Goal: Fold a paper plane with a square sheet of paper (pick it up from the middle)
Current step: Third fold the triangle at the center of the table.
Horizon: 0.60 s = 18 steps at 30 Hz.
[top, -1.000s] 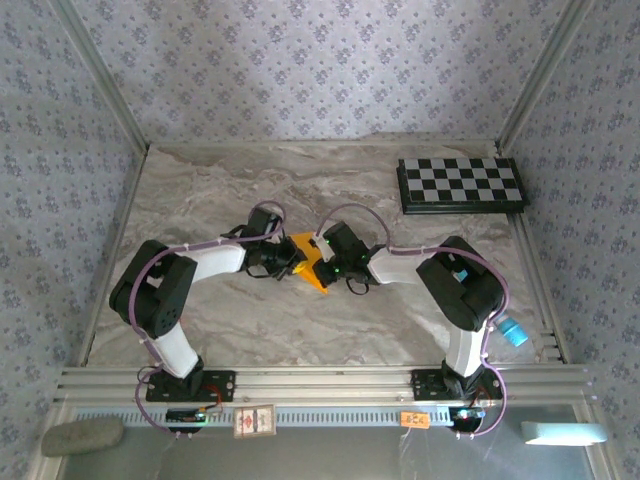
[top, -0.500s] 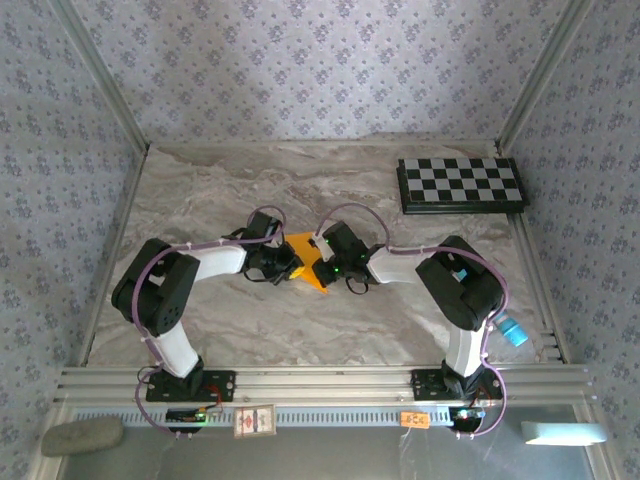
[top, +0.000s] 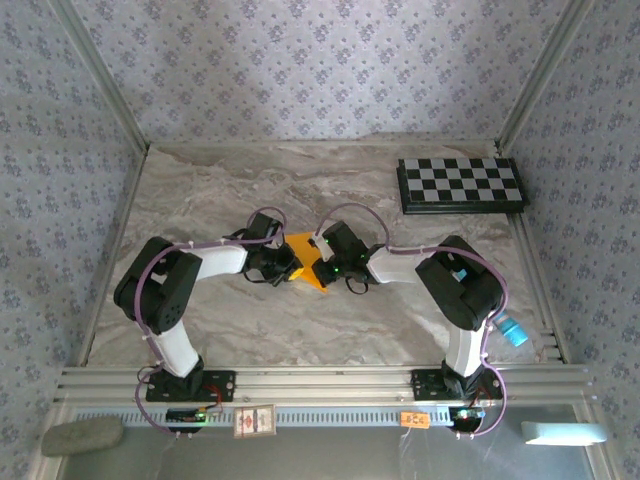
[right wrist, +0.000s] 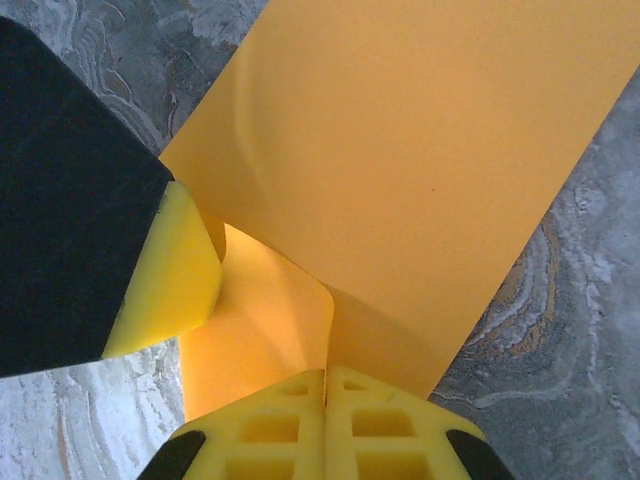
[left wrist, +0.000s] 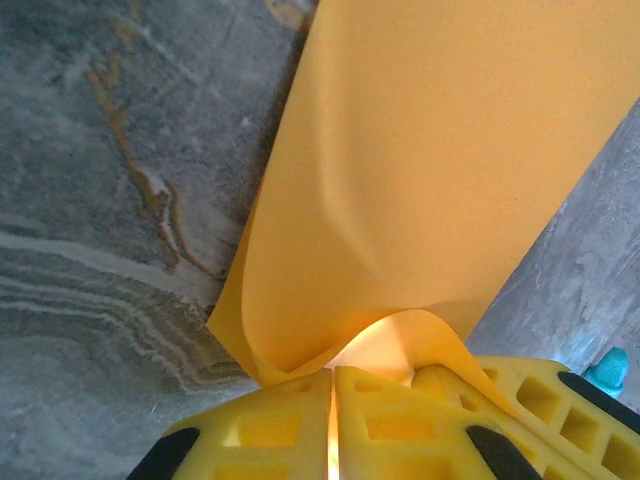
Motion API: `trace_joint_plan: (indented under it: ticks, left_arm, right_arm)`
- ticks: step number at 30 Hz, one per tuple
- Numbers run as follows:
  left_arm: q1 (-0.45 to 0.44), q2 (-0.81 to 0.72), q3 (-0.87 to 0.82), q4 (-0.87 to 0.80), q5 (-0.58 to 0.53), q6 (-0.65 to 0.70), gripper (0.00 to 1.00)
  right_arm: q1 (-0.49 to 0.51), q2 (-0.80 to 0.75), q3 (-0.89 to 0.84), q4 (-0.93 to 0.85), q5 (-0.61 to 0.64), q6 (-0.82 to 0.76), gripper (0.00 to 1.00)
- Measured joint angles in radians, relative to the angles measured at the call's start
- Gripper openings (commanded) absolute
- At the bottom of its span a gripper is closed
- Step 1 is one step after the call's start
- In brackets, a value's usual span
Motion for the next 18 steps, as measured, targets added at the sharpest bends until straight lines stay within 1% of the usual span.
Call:
trace_joint_plan:
  ticks: [5, 9, 10, 15, 17, 18]
  left_arm:
    - [0.000, 0.001, 0.000, -0.001, -0.001, 0.003, 0.09]
    - [0.000, 0.001, 0.000, -0.004, -0.004, 0.003, 0.09]
    - [0.000, 0.001, 0.000, -0.005, -0.004, 0.003, 0.09]
    - [0.000, 0.001, 0.000, -0.008, -0.011, 0.003, 0.08]
    - [-0.001, 0.001, 0.000, -0.009, -0.014, 0.003, 0.08]
    - [-0.001, 0.001, 0.000, -0.009, -0.015, 0.003, 0.07]
  right_arm:
    - [0.000, 0.000, 0.001, 0.000, 0.000, 0.003, 0.01]
    - [0.000, 0.000, 0.008, -0.014, 0.000, 0.008, 0.04]
    - [0.000, 0.000, 0.013, -0.021, 0.000, 0.011, 0.05]
    - [-0.010, -0.006, 0.047, -0.089, -0.011, 0.045, 0.23]
    - [-0.025, -0.022, 0.065, -0.128, -0.018, 0.069, 0.28]
    - [-0.033, -0.031, 0.076, -0.150, -0.019, 0.079, 0.29]
